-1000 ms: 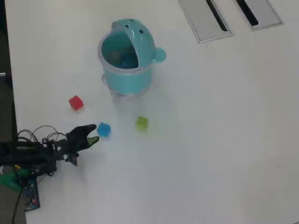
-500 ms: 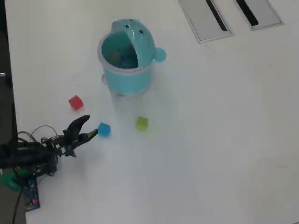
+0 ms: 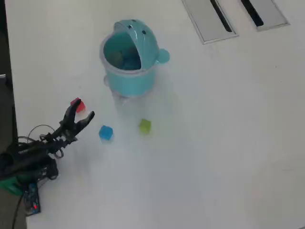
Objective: Grasp RGB lego blocks and put them in the bin one by one.
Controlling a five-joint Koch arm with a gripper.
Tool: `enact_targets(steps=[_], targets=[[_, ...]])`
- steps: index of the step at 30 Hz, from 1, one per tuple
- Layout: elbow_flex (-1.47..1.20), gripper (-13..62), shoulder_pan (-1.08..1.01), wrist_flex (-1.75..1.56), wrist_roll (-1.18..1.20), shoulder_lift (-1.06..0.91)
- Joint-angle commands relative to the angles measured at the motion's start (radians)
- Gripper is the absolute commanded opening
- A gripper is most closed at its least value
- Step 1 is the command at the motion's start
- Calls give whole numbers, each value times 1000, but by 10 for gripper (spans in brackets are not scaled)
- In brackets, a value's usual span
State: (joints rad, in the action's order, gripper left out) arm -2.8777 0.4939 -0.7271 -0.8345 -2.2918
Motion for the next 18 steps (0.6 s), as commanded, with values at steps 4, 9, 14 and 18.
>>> enact_targets(steps=[4, 9, 14, 18], targets=[[132, 308, 64, 58, -140, -72], [219, 307, 172, 216, -351, -74], [383, 308, 327, 640, -518, -74], [456, 307, 357, 873, -583, -72]])
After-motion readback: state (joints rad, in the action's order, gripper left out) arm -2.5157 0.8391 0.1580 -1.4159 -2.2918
